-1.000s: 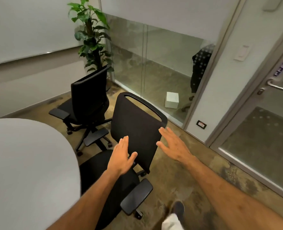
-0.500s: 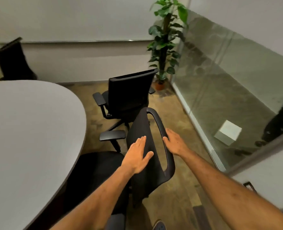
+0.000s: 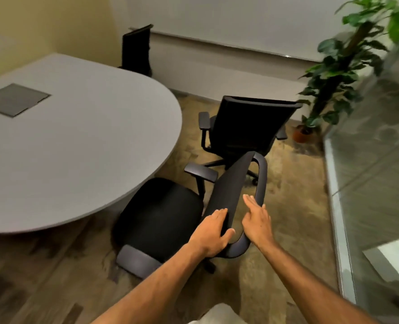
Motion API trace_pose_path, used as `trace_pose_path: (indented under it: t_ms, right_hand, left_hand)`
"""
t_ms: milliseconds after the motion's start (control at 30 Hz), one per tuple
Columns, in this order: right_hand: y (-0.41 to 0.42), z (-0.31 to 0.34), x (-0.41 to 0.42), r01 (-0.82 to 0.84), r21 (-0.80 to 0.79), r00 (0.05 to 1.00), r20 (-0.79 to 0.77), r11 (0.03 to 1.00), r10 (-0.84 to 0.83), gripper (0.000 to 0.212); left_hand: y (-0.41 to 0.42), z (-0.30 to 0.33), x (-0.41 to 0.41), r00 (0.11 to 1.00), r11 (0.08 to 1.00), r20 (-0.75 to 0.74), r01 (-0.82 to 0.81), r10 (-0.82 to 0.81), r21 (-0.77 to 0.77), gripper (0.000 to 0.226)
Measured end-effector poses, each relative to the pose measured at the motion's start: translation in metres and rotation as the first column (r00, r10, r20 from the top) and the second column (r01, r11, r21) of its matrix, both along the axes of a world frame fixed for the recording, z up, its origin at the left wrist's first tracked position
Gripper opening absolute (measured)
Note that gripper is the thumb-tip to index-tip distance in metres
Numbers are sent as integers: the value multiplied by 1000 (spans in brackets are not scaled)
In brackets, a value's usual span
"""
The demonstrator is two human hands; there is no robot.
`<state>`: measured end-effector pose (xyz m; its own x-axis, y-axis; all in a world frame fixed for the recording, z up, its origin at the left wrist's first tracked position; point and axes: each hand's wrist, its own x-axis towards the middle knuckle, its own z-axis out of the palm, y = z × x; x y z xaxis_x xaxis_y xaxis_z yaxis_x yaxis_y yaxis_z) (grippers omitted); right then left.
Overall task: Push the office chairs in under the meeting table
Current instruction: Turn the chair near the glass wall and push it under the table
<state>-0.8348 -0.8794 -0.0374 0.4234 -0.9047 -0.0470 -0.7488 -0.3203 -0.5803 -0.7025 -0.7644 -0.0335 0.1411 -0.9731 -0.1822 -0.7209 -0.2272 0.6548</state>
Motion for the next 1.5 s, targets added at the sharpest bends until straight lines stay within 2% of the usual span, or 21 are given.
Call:
trace_pose_path:
  t_ms: [67, 133, 200, 267, 300, 333, 400, 433, 500, 600, 633, 733, 767, 900, 1033, 1100, 1200, 1300, 1433, 1500]
  right_hand:
    - [8, 2, 1, -43, -14, 999, -12, 999, 42, 63]
    - [23, -2, -4, -59, -5, 998, -11, 998, 59, 63]
    - [44, -12, -23, -71, -58, 997, -42, 996, 68, 59]
    - [39, -20, -46, -157, -158, 987, -61, 975, 149, 55]
    - [33, -26, -62, -123, -185, 992, -53, 975, 115, 53]
    - [0, -19, -56, -182, -201, 983, -44, 963, 176, 52]
    - [-61, -15, -62, -114, -280, 993, -52, 953, 104, 54]
    - [-100, -13, -54, -218, -284, 976, -75, 934, 204, 57]
    - [-144, -13, -52, -313, -298, 948, -156, 902, 278, 62]
    - [-177, -29, -50, -535, -139, 841, -186, 833, 509, 55]
    - [-186, -36, -53, -627, -68, 774, -166, 776, 611, 52]
    - [-175, -35, -48, -710, 64, 704, 43, 701, 709, 27]
    - [-169, -32, -45, -706, 58, 707, 98, 706, 700, 25]
    - [-137, -29, -35, -736, 17, 671, 153, 677, 726, 22]
    - [-113, -43, -26, -754, 53, 646, 246, 655, 723, 21]
    - [-107, -39, -8, -758, 55, 637, 272, 650, 721, 19]
    - [-96, -39, 9, -761, 62, 633, 291, 646, 717, 29]
    - [-95, -44, 12, -752, 59, 645, 277, 657, 713, 32]
    - [-82, -47, 61, -718, 4, 673, 259, 696, 693, 41]
    - [-60, -53, 88, -712, 35, 686, 247, 701, 685, 39]
  left_hand:
    - [8, 1, -1, 997, 996, -6, -74, 75, 54, 69]
    - [17, 0, 2, 996, 989, -4, -83, 84, 126, 68]
    - [32, -1, 0, 1000, 983, 21, -4, 0, 182, 68]
    - [45, 0, -3, 997, 970, 65, 35, -52, 239, 68]
    - [50, 0, -5, 992, 964, 84, 73, -97, 257, 69]
    - [48, 12, 3, 987, 965, 152, 4, -46, 264, 71]
    - [44, 24, 24, 982, 958, 180, 9, -63, 286, 70]
    - [48, 31, 25, 980, 950, 198, -70, 9, 304, 69]
    - [57, 37, 38, 976, 929, 216, -106, 28, 356, 67]
    - [82, 28, 31, 958, 874, 237, -249, 160, 416, 66]
    - [89, 23, 15, 946, 843, 229, -312, 231, 438, 65]
    - [106, 17, 11, 888, 762, 299, -454, 349, 462, 60]
    - [108, 17, 15, 865, 738, 316, -499, 391, 454, 58]
    - [127, 24, 32, 782, 653, 361, -622, 507, 431, 45]
    - [152, 25, 30, 716, 565, 400, -698, 573, 439, 46]
    - [160, 29, 43, 695, 563, 405, -719, 594, 408, 45]
    - [172, 34, 57, 655, 550, 450, -755, 607, 357, 40]
    - [174, 28, 61, 657, 564, 452, -753, 603, 340, 34]
    - [188, 32, 107, 628, 558, 454, -776, 633, 295, 31]
    - [208, 30, 138, 628, 557, 459, -775, 628, 299, 32]
